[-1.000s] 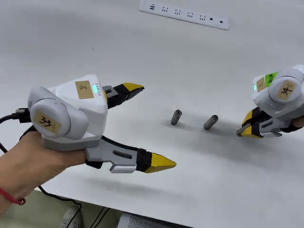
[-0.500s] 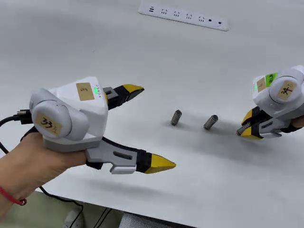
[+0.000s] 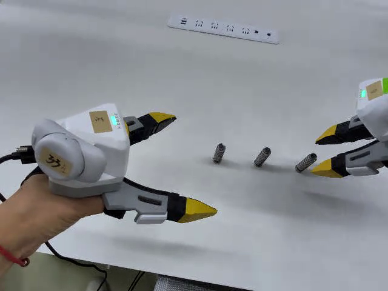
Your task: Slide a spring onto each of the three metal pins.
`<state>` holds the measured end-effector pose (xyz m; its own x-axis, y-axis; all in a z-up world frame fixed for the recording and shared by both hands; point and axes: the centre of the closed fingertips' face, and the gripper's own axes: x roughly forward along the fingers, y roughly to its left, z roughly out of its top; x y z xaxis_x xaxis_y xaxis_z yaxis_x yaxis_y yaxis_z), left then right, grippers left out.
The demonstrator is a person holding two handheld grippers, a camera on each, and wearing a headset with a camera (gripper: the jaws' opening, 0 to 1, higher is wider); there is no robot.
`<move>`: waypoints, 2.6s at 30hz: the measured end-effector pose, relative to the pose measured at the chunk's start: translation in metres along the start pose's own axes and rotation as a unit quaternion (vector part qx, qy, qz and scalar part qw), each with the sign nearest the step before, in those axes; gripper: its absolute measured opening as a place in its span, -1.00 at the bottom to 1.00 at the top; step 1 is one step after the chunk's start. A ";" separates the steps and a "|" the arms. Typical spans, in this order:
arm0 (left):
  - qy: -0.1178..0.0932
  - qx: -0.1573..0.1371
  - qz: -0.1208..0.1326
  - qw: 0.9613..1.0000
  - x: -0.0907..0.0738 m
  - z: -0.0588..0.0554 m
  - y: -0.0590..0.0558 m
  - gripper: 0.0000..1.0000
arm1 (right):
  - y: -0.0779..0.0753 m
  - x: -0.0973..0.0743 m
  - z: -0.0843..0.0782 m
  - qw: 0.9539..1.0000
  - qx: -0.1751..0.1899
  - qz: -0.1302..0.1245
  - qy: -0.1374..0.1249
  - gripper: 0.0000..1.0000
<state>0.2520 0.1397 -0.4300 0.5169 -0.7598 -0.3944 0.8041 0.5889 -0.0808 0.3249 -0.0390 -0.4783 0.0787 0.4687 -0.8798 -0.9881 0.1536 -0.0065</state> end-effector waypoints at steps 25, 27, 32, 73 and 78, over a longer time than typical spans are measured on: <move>0.038 0.009 0.011 0.999 -0.007 -0.019 0.002 1.00 | 0.049 -0.049 -0.034 0.969 0.121 -0.064 -0.207 0.67; 0.042 0.011 0.011 0.999 -0.006 -0.020 0.002 1.00 | 0.052 -0.049 -0.037 0.967 0.126 -0.068 -0.212 0.71; 0.048 0.015 0.013 0.999 -0.003 -0.023 0.003 1.00 | 0.055 -0.054 -0.041 0.959 0.142 -0.084 -0.229 0.77; 0.067 0.016 0.006 0.998 0.002 -0.028 -0.005 1.00 | 0.065 -0.060 -0.042 0.955 0.144 -0.089 -0.242 0.79; 0.066 0.015 0.006 0.998 0.002 -0.027 -0.005 1.00 | 0.066 -0.060 -0.042 0.955 0.144 -0.089 -0.242 0.79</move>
<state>0.2413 0.1428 -0.4553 0.4850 -0.7086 -0.5125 0.8074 0.5879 -0.0487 0.2497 -0.0936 -0.4454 0.3623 0.7498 -0.5537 -0.8818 0.4682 0.0570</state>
